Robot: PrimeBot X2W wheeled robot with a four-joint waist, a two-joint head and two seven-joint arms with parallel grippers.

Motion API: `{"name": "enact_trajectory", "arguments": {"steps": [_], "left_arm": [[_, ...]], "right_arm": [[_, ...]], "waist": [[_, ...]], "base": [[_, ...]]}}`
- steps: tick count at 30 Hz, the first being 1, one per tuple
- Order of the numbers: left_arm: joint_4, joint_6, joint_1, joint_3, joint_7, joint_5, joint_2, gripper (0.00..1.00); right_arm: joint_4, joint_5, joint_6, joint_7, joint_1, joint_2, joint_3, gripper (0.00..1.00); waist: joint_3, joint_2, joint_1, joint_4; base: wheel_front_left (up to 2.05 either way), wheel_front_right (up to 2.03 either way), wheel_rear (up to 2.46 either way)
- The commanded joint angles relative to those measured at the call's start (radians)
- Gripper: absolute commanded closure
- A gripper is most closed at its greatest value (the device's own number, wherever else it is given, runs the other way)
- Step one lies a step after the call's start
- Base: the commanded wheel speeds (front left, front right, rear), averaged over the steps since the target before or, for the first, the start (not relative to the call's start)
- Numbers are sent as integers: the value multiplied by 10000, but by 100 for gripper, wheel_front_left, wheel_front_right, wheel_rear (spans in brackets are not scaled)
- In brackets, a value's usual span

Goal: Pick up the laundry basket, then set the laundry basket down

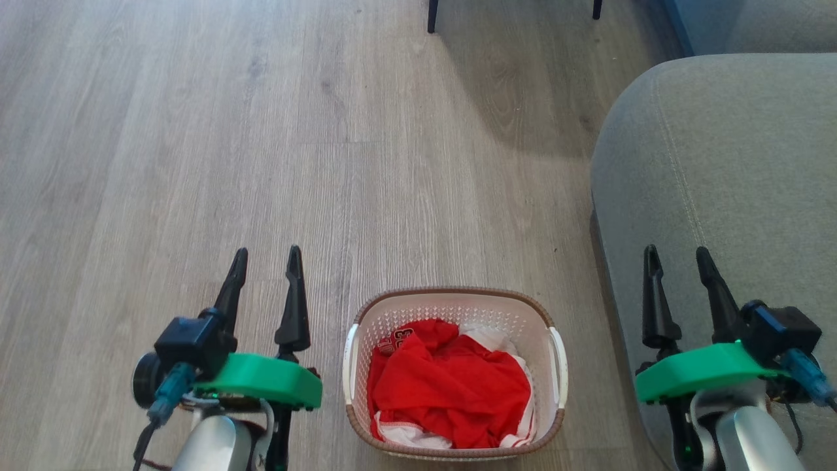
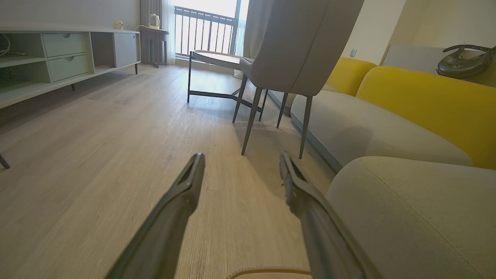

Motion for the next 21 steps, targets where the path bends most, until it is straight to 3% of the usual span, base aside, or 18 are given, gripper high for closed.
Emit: {"name": "enact_trajectory", "arguments": {"steps": [1, 15, 21], "left_arm": [[-306, -21, -260, 344, -80, -76, 20, 0], [-255, -53, -232, 391, -80, -189, 20, 0], [-252, -278, -233, 293, -80, -264, 20, 0]], "right_arm": [[-280, -11, 69, -134, -186, -13, 235, 0], [-275, -35, 69, -134, -208, -13, 306, 0], [-246, -79, 69, -134, -239, -13, 335, 0]], "waist": [[-12, 0, 0, -9], [-27, 0, 0, -162], [-59, 0, 0, -185]], "base": [[0, 0, 0], [0, 0, 0], [0, 0, 0]]}}
